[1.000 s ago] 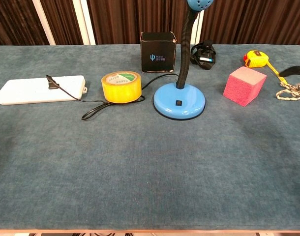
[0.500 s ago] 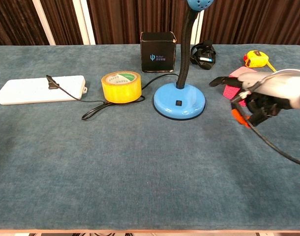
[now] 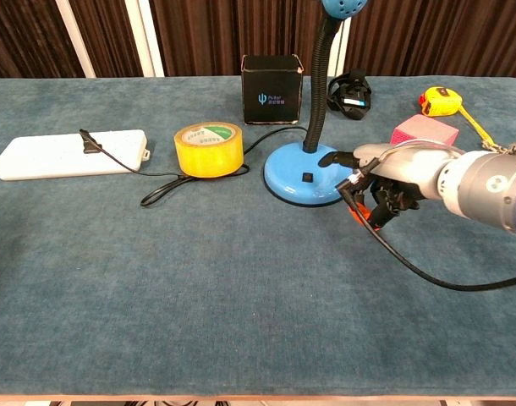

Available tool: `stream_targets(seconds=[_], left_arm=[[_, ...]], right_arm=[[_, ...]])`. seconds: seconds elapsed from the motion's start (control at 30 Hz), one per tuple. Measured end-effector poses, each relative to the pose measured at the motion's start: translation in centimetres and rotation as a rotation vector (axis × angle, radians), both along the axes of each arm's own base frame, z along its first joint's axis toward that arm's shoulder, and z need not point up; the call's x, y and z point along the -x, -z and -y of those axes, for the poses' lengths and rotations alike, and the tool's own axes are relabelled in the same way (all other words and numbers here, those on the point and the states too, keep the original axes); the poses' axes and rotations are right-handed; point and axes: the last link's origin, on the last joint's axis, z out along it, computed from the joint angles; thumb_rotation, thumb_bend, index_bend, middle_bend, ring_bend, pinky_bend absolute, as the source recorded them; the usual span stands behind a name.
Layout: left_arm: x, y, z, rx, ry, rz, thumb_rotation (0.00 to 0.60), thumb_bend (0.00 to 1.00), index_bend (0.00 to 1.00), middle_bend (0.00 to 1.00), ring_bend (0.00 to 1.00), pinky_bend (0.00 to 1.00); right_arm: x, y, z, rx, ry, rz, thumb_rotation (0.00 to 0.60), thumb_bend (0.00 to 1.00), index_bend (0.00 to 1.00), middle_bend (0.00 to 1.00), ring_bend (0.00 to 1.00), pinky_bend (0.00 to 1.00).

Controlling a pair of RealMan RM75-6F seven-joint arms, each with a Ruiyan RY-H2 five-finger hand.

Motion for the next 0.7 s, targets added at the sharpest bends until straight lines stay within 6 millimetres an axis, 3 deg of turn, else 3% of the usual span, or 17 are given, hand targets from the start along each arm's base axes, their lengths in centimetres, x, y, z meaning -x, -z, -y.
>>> stream_targets(seconds=[0.7], left_arm=[[0.0,-0.1,0.0,0.0,0.003,0.002,0.6,0.64,0.14,0.02,0.0,0.0]], right_arm=[[-0.9,1.8,1.0,-0.016,0.02,-0.02,0.6,0.64,0.0,0.61,0.74,0.92]])
